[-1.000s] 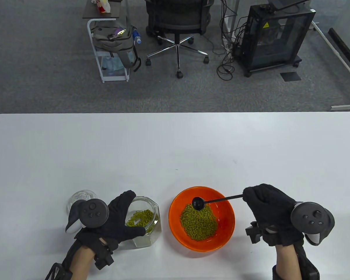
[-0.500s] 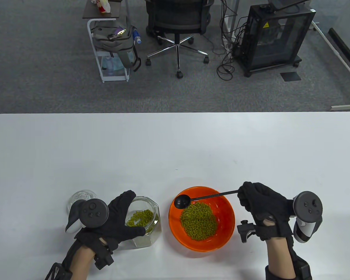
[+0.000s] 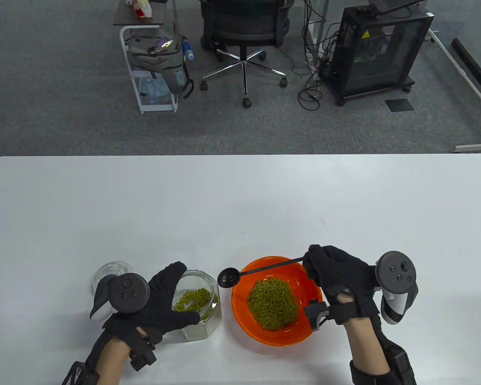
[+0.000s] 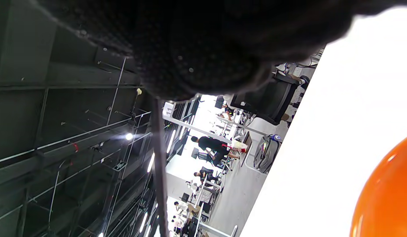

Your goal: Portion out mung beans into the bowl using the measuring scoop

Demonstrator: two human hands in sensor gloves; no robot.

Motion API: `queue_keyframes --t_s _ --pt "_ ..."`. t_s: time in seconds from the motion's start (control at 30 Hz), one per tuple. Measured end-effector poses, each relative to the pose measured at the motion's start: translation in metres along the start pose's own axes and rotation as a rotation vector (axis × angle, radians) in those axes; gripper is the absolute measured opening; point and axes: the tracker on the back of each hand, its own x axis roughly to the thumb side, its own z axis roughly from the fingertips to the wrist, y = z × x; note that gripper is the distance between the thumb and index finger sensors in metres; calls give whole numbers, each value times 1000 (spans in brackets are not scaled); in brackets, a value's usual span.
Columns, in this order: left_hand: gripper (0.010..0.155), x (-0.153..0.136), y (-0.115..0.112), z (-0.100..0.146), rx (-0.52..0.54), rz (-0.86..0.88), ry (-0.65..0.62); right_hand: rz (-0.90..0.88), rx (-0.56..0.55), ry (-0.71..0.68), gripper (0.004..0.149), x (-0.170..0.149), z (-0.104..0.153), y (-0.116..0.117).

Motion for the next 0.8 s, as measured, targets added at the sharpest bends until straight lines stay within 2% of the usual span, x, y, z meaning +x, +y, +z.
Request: queue_keyframes --t_s 0.23,0.7,0.8 --pt "121 0 0 0 1 2 -1 129 23 -67 43 30 -5 38" --pt "121 0 0 0 2 5 -2 254 101 -116 43 46 -8 94" --pt "121 0 0 0 1 4 -2 331 110 -191 43 52 -5 108"
